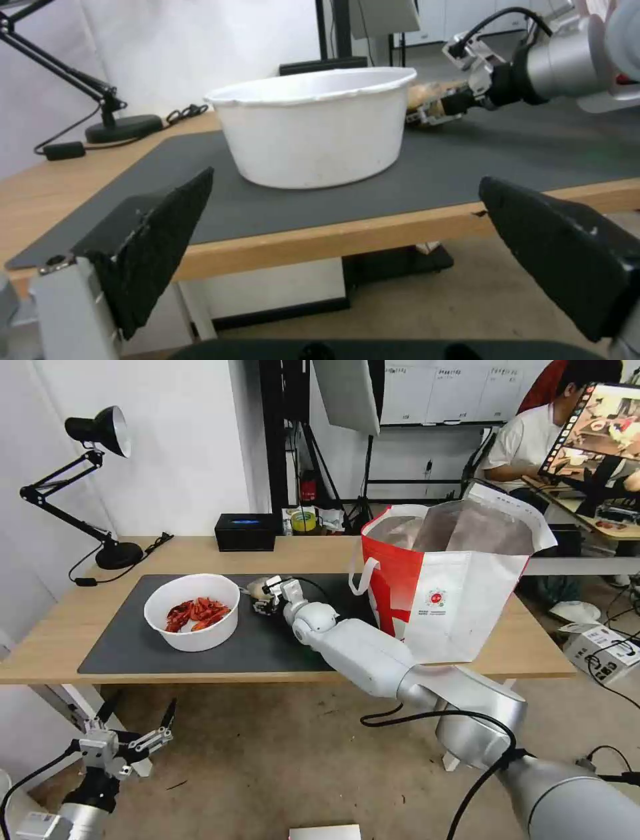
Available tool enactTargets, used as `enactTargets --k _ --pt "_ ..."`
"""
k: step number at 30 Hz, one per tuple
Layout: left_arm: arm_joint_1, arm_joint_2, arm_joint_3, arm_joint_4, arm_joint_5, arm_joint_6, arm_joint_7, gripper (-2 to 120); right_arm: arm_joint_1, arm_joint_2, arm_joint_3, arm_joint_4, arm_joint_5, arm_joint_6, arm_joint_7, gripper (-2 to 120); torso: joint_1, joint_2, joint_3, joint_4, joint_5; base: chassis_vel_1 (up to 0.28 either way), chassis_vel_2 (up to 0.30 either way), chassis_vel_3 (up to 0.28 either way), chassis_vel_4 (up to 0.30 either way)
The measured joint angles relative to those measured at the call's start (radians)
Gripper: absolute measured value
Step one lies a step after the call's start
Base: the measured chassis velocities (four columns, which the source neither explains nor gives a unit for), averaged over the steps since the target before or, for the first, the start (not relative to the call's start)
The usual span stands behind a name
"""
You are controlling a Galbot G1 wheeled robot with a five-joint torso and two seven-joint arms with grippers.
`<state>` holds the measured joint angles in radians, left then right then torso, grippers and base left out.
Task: Pick up the trash from the table and place it into the takeout bag.
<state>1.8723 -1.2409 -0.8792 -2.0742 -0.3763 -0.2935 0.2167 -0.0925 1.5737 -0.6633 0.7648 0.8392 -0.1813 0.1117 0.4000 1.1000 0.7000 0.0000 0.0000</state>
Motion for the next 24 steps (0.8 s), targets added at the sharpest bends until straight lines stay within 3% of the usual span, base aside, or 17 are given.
enactTargets --k 5,7,13,17,20,23,24 --pt "0.002 -0.002 0.004 -0.001 0.004 -0.003 0.0 100 -0.006 -0.001 0.001 0.007 0.0 -0.002 0.013 36 0.0 0.0 0.0 0.0 0.0 0.0 0.0 0.0 0.0" --pt "0.008 0.0 0.002 -0.007 0.003 -0.004 0.0 100 -0.013 -0.002 0.01 0.011 0.0 -0.003 0.021 24 0.0 0.0 0.0 0.0 0.0 0.0 0.0 0.0 0.0" --pt "0.012 0.008 -0.004 -0.008 0.001 -0.004 -0.002 100 -0.029 -0.01 0.045 0.049 0.004 -0.006 0.048 11 0.0 0.0 0.0 0.0 0.0 0.0 0.0 0.0 0.0" --pt "0.012 0.01 0.0 -0.015 0.0 -0.004 -0.005 100 -0.044 -0.067 0.064 0.197 0.02 -0.003 0.09 9 0.0 0.0 0.0 0.0003 0.0 0.0 0.0 0.0 0.0" --pt "0.011 0.007 0.004 -0.02 0.002 -0.002 -0.007 100 -0.075 -0.159 0.075 0.378 -0.002 0.021 0.156 8 0.0 0.0 0.0 0.0002 0.0001 0.0 0.0 0.0 0.0" --pt "0.011 0.005 0.006 -0.022 0.004 -0.001 -0.008 100 -0.093 -0.193 0.083 0.444 -0.023 0.039 0.182 8 0.0 0.0 0.0 -0.0002 0.0001 0.0 0.0 0.0 0.0" --pt "0.012 0.004 0.009 -0.024 0.005 0.0 -0.009 100 -0.114 -0.234 0.093 0.521 -0.055 0.06 0.207 8 0.0 0.0 0.0 0.0 0.0002 0.0 0.0 0.0 0.0"
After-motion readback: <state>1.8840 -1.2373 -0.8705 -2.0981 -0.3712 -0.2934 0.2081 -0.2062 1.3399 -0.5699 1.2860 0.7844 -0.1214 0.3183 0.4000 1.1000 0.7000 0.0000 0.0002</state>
